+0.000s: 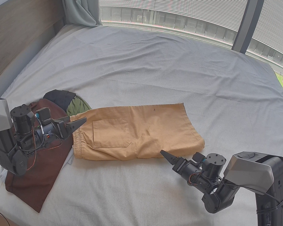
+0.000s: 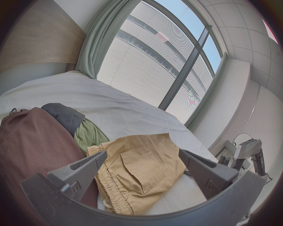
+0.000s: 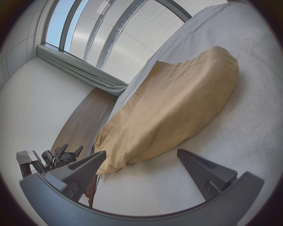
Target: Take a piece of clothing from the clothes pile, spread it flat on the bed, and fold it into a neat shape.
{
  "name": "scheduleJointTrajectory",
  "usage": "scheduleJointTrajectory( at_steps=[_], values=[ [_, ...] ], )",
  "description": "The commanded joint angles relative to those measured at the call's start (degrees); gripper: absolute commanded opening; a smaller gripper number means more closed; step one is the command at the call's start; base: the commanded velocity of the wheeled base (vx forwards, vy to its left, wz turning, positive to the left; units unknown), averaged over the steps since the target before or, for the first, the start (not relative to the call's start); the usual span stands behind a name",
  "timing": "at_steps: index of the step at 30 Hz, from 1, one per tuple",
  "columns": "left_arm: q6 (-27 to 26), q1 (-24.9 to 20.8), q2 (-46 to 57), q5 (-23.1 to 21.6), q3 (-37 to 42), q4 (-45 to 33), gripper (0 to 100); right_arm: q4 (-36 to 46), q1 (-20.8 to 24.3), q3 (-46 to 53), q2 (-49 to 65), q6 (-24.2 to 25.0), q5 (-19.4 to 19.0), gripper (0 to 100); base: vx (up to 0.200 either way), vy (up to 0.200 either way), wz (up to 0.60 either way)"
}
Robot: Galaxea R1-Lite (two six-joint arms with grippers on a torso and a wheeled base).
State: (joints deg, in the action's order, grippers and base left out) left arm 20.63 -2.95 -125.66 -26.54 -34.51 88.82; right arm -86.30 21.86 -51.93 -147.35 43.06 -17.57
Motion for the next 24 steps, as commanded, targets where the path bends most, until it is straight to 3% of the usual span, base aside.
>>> scheduleJointTrajectory(
  at_steps=[1, 7, 9, 24],
  values=[
    [0.12, 0.14, -0.02, 0.00, -0.12, 0.04, 100, 0.96, 0.29, -2.38, -2.86, 0.10, 0.08, 100, 0.000, 0.000, 0.00],
    [0.12, 0.14, -0.02, -0.09, -0.12, -0.05, 100, 1.04, 0.38, -6.25, -5.23, 0.01, 1.83, 100, 0.000, 0.000, 0.00],
    [0.20, 0.14, -0.02, -0.09, -0.29, 0.04, 100, 1.04, 1.17, -11.44, -7.78, 0.01, 4.03, 100, 0.000, 0.000, 0.00],
    [0.56, 0.14, -0.29, -0.09, -0.38, -0.05, 100, 0.34, 2.31, -20.31, -11.38, 2.65, 5.88, 100, 0.000, 0.000, 0.00]
  ],
)
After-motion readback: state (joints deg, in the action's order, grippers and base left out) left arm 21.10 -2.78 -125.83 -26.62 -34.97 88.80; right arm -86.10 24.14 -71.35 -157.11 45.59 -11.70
